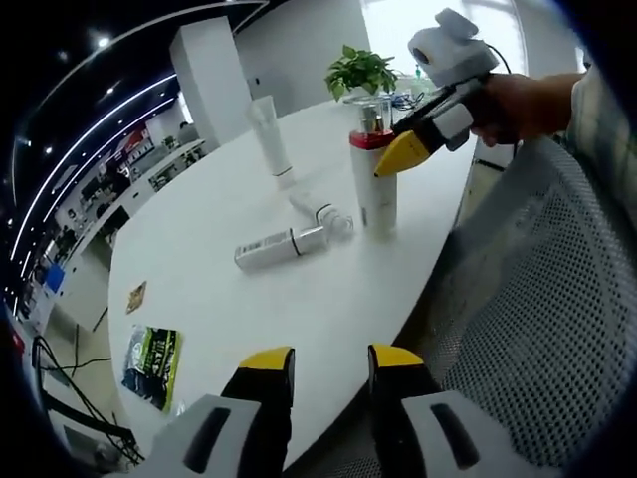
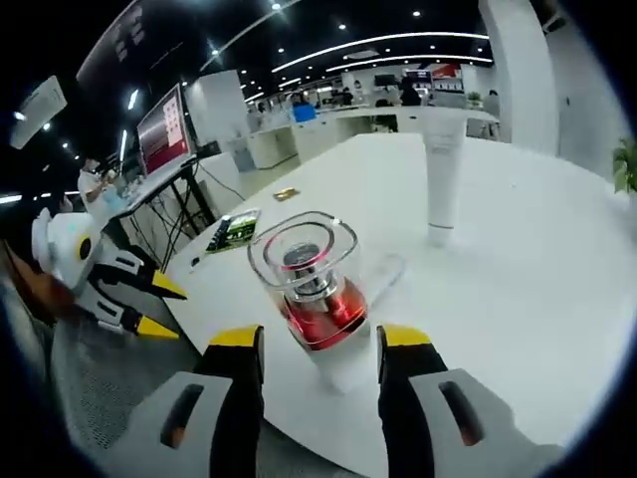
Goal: Arrange the skincare products in the storage area until every visible bottle or jar stands upright without overlapping.
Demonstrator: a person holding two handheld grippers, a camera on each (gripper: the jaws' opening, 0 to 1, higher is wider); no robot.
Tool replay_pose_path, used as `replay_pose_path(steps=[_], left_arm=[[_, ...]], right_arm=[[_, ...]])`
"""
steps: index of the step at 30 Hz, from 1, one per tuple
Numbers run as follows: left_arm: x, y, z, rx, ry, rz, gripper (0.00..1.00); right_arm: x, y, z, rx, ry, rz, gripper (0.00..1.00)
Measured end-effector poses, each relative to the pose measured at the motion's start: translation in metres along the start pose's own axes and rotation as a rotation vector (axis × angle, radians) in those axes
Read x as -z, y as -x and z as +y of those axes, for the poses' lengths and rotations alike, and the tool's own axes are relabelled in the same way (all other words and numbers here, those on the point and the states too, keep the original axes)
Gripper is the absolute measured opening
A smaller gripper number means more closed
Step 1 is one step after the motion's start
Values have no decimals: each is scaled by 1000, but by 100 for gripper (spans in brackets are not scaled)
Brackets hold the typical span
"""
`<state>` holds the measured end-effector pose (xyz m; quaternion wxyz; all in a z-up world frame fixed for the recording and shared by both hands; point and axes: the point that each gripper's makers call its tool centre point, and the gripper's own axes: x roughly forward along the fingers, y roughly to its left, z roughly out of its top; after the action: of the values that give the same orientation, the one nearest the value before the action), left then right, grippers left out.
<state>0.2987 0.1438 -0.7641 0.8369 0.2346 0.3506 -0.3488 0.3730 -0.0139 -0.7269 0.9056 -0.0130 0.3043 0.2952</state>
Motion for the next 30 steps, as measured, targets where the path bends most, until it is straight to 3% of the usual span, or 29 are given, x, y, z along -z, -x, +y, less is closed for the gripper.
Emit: replay_pose_path(steps=[6, 11, 14, 18, 23, 26, 30], left_arm=[[-1, 1, 1, -6, -13, -4, 28], [0, 1, 0, 3, -10, -1, 28], [1, 0, -1, 6, -12, 0, 28], [2, 0, -2, 13, -16, 6, 28], [2, -1, -4, 23, -22, 9, 28], [1, -1, -5, 25, -22, 8, 28], [1, -1, -5, 24, -22, 7, 28]], right_arm=[[-6, -2, -6, 19, 17, -9, 31], [-6, -2, -5, -31, 65, -25, 30], [-6, -2, -4, -89, 103, -14, 30], [-5, -3, 3, -232, 195, 24, 29], [-4, -2, 6, -361, 287, 52, 29], [-4, -2, 6, -400, 309, 72, 30], [-4, -4, 6, -394, 297, 78, 30]])
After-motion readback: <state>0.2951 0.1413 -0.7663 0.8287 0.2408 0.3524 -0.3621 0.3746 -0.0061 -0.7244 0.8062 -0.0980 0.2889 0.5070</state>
